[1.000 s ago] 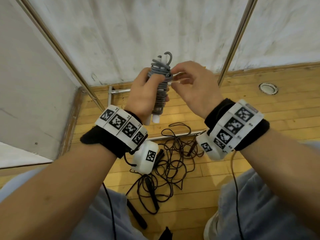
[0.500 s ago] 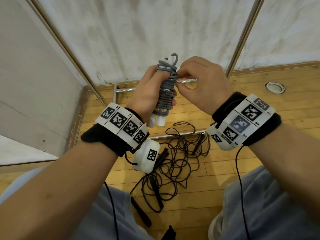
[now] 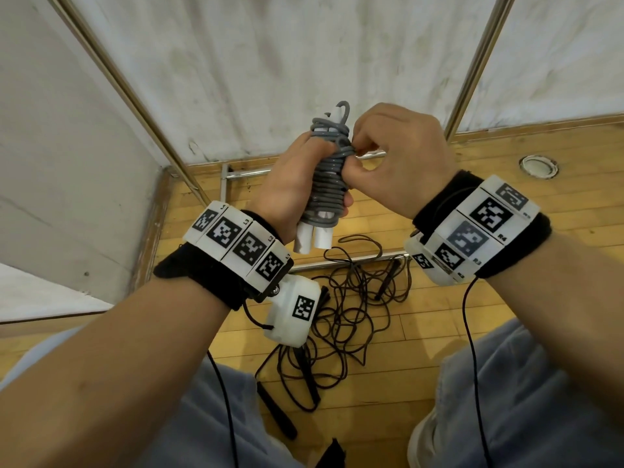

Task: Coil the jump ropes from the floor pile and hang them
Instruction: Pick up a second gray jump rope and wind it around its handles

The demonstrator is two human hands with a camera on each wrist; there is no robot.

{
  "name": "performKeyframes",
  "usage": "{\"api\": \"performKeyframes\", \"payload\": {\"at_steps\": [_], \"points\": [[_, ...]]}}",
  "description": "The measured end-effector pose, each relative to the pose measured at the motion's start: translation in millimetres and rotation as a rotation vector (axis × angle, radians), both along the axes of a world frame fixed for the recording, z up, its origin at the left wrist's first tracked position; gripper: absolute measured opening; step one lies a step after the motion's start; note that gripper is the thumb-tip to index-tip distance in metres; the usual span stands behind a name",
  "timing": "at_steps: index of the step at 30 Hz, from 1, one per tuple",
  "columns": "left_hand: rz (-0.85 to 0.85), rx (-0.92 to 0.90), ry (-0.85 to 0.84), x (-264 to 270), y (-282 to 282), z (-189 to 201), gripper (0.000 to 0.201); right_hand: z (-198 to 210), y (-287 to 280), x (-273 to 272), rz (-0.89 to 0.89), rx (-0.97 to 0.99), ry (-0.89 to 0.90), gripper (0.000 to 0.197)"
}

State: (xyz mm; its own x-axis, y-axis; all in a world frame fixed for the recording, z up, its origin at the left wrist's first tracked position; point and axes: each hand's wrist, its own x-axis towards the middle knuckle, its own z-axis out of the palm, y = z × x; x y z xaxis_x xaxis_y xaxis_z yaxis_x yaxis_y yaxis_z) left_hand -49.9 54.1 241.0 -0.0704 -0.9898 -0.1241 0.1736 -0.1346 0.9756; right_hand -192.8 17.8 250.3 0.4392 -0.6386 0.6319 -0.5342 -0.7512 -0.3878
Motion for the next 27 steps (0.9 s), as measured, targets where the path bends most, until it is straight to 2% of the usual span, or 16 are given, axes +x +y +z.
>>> {"api": "performKeyframes", "payload": {"at_steps": [3, 5, 6, 8, 11, 17, 22, 27], "points": [[0.090, -0.040, -0.012, -3.2, 0.8, -0.4, 0.027, -1.7, -0.4, 0.2, -0.007, 0.031, 0.001, 0.013], [0.189, -0.115, -0.120, -3.1, 0.4, -0.2, 0.016, -2.1, -0.9, 0.3, -0.005, 0.137, -0.039, 0.012], [0.226, -0.167, -0.195, -2.4, -0.1, -0.4, 0.016, -1.7, -0.9, 1.0, -0.025, 0.203, -0.115, 0.010], [0.260, -0.273, -0.337, -1.9, -1.6, -1.6, 0.021, -0.8, -1.2, 2.1, -0.064, 0.387, -0.288, 0.006], [0.268, -0.381, -0.531, -3.3, -0.2, -4.7, 0.032, 0.4, -0.7, 4.9, 0.001, 0.686, -0.439, 0.013], [0.315, -0.483, -0.750, -2.4, 3.0, -8.8, 0.047, -3.8, -3.8, 6.8, 0.046, 0.833, -0.567, 0.010], [0.348, -0.439, -0.704, -9.9, 6.1, -8.2, 0.040, -3.8, -12.0, 6.4, -0.032, 0.908, -0.634, 0.018], [0.284, -0.319, -0.434, -12.8, 6.0, -5.1, 0.021, -6.1, -16.7, 3.6, -0.016, 0.994, -0.697, 0.016]]}}
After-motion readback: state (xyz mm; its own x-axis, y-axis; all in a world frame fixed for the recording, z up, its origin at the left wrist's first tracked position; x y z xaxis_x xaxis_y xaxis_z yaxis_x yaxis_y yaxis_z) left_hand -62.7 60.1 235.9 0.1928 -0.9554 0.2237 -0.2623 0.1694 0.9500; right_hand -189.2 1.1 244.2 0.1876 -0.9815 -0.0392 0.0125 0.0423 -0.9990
